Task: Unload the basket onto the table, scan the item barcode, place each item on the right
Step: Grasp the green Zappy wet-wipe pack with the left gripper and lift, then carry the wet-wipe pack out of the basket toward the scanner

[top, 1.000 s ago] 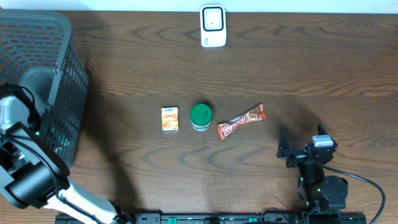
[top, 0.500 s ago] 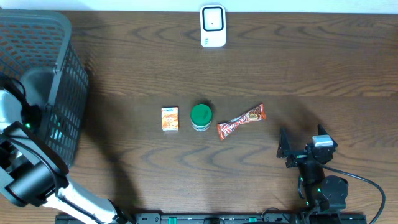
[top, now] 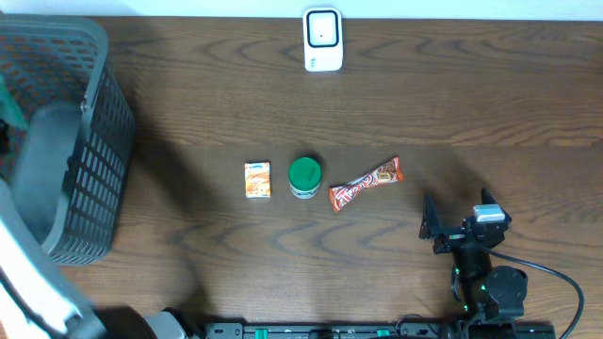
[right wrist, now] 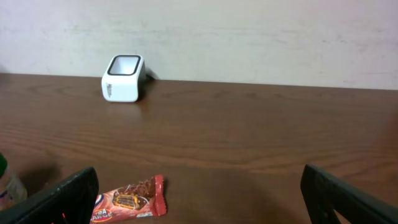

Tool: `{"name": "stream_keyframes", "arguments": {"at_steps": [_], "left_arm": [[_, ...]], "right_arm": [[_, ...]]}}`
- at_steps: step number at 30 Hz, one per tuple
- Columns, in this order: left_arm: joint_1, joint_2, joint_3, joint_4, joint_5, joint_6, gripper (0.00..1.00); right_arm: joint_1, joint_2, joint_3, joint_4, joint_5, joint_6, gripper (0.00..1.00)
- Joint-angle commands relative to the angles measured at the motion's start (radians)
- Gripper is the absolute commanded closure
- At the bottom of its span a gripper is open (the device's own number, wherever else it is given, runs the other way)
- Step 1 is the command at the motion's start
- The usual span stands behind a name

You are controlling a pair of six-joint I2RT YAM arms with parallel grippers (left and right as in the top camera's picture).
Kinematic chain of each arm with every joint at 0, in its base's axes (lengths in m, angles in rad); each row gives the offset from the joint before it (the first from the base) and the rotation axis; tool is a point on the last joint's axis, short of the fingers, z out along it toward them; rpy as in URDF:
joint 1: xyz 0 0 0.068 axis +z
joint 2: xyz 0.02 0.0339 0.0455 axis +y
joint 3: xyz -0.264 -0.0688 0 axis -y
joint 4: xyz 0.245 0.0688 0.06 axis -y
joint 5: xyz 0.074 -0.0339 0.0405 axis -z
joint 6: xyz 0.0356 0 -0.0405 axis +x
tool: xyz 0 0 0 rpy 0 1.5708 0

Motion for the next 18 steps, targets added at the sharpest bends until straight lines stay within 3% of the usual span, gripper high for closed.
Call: {"name": "stream_keyframes", "arguments": {"at_steps": [1,9,18], "left_arm": [[-0.013,-0.097,0.02,0.035,0.119,0.01,0.55],[-0.244,-0.159,0.02,0.022,0.378,0.126,0.55],[-0.712,-0.021,0.019,0.017,0.276,0.356,0.55]], "right_arm": [[-0.009,-0.005,-0.003,-0.001,-0.002,0.0,0.01],[-0.009,-0.005,-0.003,-0.001,-0.002,0.0,0.01],[-0.009,-0.005,-0.003,-0.001,-0.002,0.0,0.01]]}}
